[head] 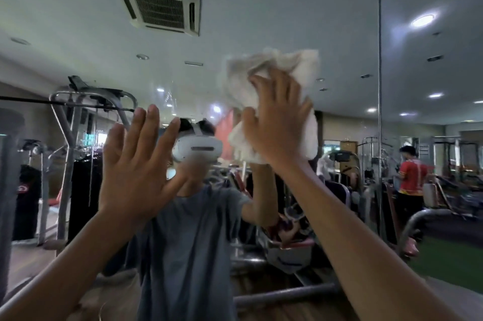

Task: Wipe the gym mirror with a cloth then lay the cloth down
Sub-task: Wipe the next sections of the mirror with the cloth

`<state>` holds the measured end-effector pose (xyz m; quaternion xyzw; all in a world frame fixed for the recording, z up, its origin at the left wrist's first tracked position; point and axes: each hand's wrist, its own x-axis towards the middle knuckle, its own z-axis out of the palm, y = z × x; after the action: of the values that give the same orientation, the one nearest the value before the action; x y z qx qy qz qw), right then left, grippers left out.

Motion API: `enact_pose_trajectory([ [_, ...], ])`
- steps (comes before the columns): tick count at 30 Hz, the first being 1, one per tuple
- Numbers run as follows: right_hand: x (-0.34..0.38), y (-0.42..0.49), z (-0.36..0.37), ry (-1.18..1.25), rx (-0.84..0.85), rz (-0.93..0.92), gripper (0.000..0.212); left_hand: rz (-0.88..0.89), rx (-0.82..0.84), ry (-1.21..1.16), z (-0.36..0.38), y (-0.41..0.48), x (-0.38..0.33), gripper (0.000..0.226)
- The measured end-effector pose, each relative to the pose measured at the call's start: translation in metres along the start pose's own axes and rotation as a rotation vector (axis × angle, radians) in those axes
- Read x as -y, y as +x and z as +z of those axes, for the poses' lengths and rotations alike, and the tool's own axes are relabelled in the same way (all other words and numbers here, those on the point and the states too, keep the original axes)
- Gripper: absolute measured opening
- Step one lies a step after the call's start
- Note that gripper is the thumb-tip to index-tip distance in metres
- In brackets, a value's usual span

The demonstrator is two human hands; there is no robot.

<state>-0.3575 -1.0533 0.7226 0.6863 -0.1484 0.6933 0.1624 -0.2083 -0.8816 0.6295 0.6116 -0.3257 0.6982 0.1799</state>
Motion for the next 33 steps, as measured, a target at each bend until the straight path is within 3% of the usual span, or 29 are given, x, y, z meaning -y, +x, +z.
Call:
enact_pose_trajectory([
  [4,-0.014,-0.043,-0.001,0.043,0.07,-0.435,0.048,-0.008,-0.028,-0.01,0.002,0.0,0.0,0.07],
  [6,-0.037,-0.046,-0.004,0.024,0.12,-0.508,0.049,0.009,-0.059,-0.001,0.002,-0.001,0.001,0.068],
  [8,-0.054,-0.029,-0.008,-0.004,0.136,-0.385,0.048,0.001,-0.054,-0.013,0.002,-0.001,0.0,0.068],
  [11,-0.042,0.0,-0.009,0.041,0.062,-0.016,0.044,-0.025,-0.022,-0.041,0.001,-0.002,-0.001,0.069],
  [13,-0.014,-0.011,-0.003,0.01,0.024,0.016,0.047,-0.013,-0.031,-0.031,0.001,-0.001,0.001,0.068],
  [16,0.003,-0.06,-0.001,-0.01,0.091,-0.31,0.049,0.001,-0.073,-0.013,0.002,-0.001,0.002,0.067],
  [19,-0.036,-0.074,-0.014,-0.044,0.156,-0.571,0.049,0.003,-0.1,-0.008,0.002,0.0,0.0,0.066],
  [21,-0.066,-0.054,-0.019,-0.125,0.131,-0.474,0.049,0.009,-0.112,-0.009,0.0,0.007,0.004,0.065],
  [24,-0.071,0.006,-0.019,-0.08,0.08,0.053,0.046,0.035,-0.125,0.02,-0.005,0.031,0.012,0.057],
  [26,-0.045,0.038,-0.008,-0.088,0.028,0.198,0.043,0.037,-0.105,0.013,-0.008,0.059,0.018,0.054],
  [29,-0.011,0.032,0.006,-0.09,-0.069,-0.119,0.046,-0.027,-0.059,-0.028,-0.004,0.104,0.025,0.053],
  [33,-0.044,0.003,-0.002,-0.037,0.106,-0.787,0.052,-0.076,-0.019,-0.03,0.004,0.123,0.03,0.068],
])
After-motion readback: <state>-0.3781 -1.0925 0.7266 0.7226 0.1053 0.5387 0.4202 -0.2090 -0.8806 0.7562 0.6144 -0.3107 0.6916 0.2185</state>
